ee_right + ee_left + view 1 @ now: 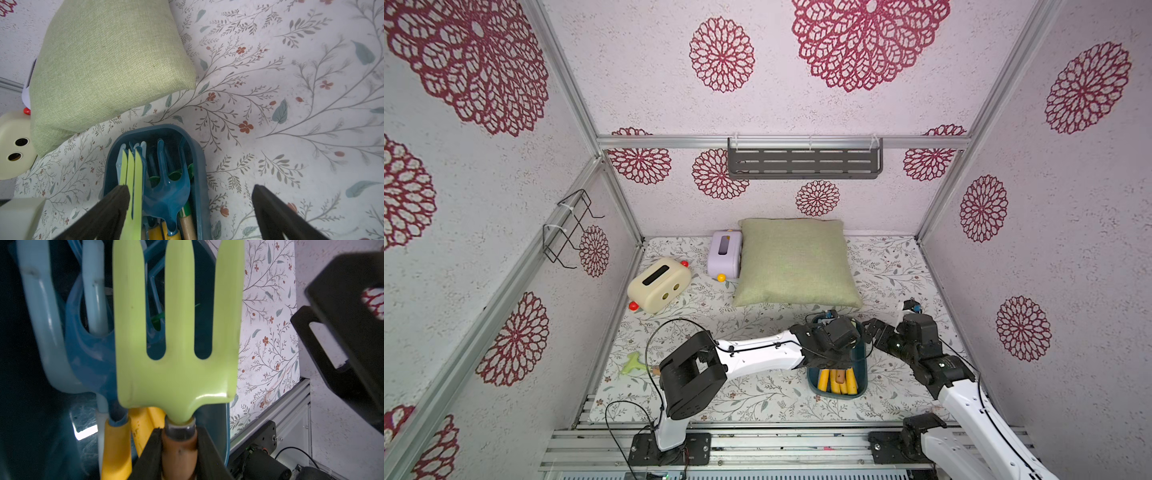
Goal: Put the rake into the storage box
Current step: Place the rake in the storage box.
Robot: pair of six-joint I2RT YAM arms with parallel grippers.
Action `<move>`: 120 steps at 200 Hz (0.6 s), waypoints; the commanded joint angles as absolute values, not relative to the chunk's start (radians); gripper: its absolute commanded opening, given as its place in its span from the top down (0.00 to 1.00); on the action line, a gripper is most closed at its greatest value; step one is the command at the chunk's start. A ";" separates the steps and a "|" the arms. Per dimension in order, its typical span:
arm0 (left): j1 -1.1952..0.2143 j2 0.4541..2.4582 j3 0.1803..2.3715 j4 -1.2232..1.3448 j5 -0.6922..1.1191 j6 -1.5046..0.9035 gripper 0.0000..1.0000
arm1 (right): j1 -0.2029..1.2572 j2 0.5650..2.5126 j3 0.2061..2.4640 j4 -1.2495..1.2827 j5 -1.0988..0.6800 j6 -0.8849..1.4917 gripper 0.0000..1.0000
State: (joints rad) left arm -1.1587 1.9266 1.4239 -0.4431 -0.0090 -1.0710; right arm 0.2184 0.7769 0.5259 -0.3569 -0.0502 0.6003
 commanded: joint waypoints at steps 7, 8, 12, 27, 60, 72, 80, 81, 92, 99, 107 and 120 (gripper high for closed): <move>-1.179 1.913 1.403 -0.443 -0.032 -1.090 0.62 | 0.210 0.776 0.529 -0.327 -0.083 0.576 0.01; -1.179 1.912 1.402 -0.442 -0.033 -1.091 0.62 | 0.210 0.776 0.529 -0.327 -0.084 0.575 0.01; -1.178 1.908 1.398 -0.441 -0.035 -1.092 0.58 | 0.210 0.777 0.529 -0.326 -0.088 0.576 0.01; -1.178 1.900 1.392 -0.439 -0.042 -1.091 0.52 | 0.210 0.776 0.529 -0.324 -0.095 0.577 0.01; -1.177 1.868 1.377 -0.469 -0.070 -1.074 0.45 | 0.210 0.772 0.536 -0.321 -0.121 0.572 0.01; -1.176 1.832 1.362 -0.491 -0.109 -1.068 0.42 | 0.210 0.772 0.541 -0.315 -0.143 0.563 0.01; -1.174 1.803 1.346 -0.505 -0.138 -1.066 0.40 | 0.210 0.770 0.545 -0.302 -0.179 0.549 0.01; -1.175 1.798 1.343 -0.507 -0.140 -1.066 0.39 | 0.210 0.770 0.546 -0.300 -0.183 0.547 0.01; -1.172 1.751 1.317 -0.530 -0.185 -1.065 0.34 | 0.210 0.762 0.546 -0.270 -0.244 0.536 0.01; -1.169 1.719 1.301 -0.548 -0.211 -1.063 0.31 | 0.211 0.758 0.547 -0.248 -0.284 0.535 0.01; -1.165 1.683 1.283 -0.571 -0.236 -1.060 0.28 | 0.214 0.756 0.546 -0.216 -0.333 0.532 0.01; -1.155 1.621 1.252 -0.614 -0.284 -1.056 0.24 | 0.230 0.761 0.549 -0.170 -0.381 0.541 0.01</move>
